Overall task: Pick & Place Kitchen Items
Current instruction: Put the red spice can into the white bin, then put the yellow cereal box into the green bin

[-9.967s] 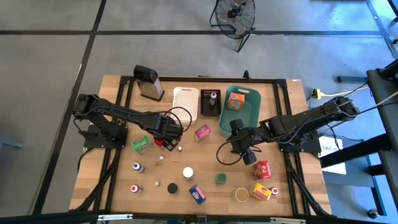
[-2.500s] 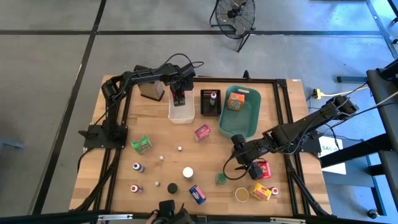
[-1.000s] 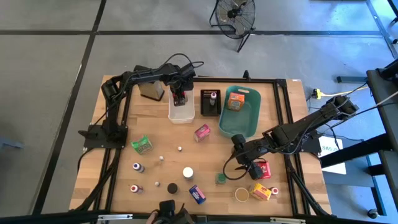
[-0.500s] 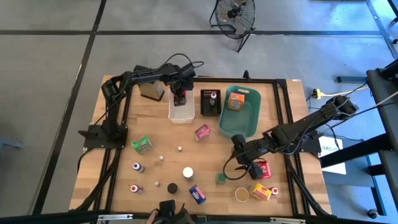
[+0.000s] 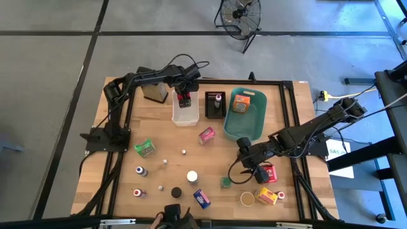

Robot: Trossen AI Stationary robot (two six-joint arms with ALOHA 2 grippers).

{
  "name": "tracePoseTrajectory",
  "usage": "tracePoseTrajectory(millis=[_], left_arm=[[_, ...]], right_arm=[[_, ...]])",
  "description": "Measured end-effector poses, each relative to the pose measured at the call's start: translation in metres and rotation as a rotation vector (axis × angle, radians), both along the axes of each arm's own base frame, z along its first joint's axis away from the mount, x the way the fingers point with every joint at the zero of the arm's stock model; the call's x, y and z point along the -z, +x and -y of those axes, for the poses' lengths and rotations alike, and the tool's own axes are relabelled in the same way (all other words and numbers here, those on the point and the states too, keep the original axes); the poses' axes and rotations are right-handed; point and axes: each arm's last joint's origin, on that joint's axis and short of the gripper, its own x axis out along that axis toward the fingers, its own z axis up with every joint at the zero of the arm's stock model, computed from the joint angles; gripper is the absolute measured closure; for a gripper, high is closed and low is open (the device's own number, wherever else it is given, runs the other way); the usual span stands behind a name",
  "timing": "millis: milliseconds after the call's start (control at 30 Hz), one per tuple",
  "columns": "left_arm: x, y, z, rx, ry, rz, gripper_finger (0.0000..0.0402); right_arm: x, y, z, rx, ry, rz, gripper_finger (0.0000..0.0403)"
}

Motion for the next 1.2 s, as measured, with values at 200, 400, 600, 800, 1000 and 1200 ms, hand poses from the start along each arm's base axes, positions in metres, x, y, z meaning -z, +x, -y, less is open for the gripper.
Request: tracePoseTrajectory(millis=[200, 400, 600, 800, 1000, 1200], left_arm=[[0.000, 0.000, 0.000, 0.001, 0.000, -0.001, 0.0118], [-0.014, 0.000, 0.001, -0.003, 0.009, -0.045, 0.0118], [-0.042, 0.002, 0.008, -0.049, -0.022, -0.077, 0.0118], [-0.057, 0.010, 0.021, -0.031, -0.026, -0.074, 0.0119], [-0.060, 0.018, 0.038, 0.017, -0.033, -0.090, 0.0119], [-0.059, 0.019, 0.059, 0.050, -0.062, -0.173, 0.0119]], right_arm=[[0.000, 0.000, 0.000, 0.000, -0.001, -0.001, 0.0164], [0.000, 0.000, 0.000, 0.000, -0.001, -0.001, 0.0164], [0.000, 0.000, 0.000, 0.002, -0.002, 0.000, 0.0164], [0.000, 0.000, 0.000, 0.011, 0.004, -0.004, 0.0164], [0.000, 0.000, 0.000, 0.019, 0.011, -0.007, 0.0164], [0.000, -0.001, -0.001, 0.014, 0.011, -0.007, 0.0164]])
